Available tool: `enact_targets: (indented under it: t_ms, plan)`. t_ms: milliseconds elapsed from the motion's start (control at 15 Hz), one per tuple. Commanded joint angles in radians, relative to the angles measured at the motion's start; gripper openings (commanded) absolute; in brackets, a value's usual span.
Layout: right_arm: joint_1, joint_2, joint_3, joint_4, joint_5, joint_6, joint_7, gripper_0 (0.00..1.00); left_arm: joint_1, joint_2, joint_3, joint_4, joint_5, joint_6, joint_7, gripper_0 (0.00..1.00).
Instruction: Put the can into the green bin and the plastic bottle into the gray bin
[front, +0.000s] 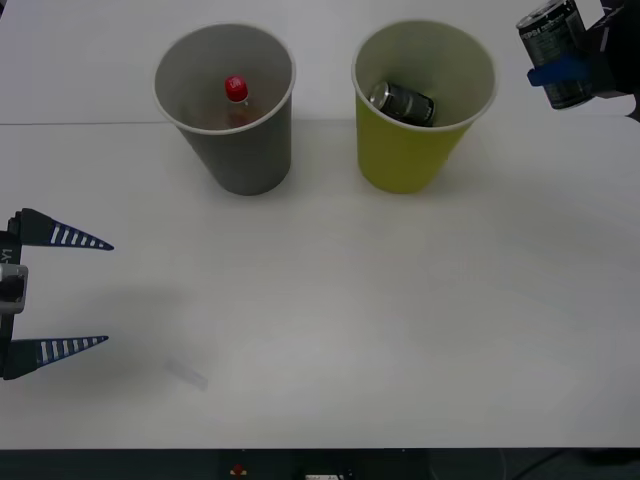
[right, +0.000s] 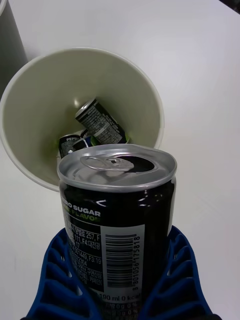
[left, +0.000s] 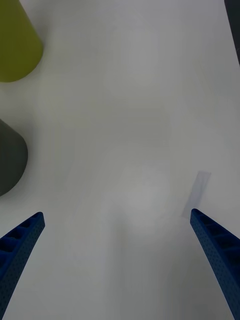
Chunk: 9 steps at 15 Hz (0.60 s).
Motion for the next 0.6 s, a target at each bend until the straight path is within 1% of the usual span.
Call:
enact_targets:
  t_ms: [67,200,400,600]
  plan:
    - [-0.116,0.0,0.11,0.109,0.008,0.001,-0.004,0.0,0.0,0.0,0.0,0.0,0.0,0.0,0.0,1.0]
    - [-0.218,0.018,0.196,0.217,0.017,0.001,-0.004,0.0,0.0,0.0,0.0,0.0,0.0,0.0,0.0,1.0]
    - [-0.341,0.081,0.283,0.372,0.051,0.001,-0.004,0.0,0.0,0.0,0.0,0.0,0.0,0.0,0.0,1.0]
    - [-0.421,0.143,0.34,0.497,0.079,0.001,-0.004,0.0,0.0,0.0,0.0,0.0,0.0,0.0,0.0,1.0]
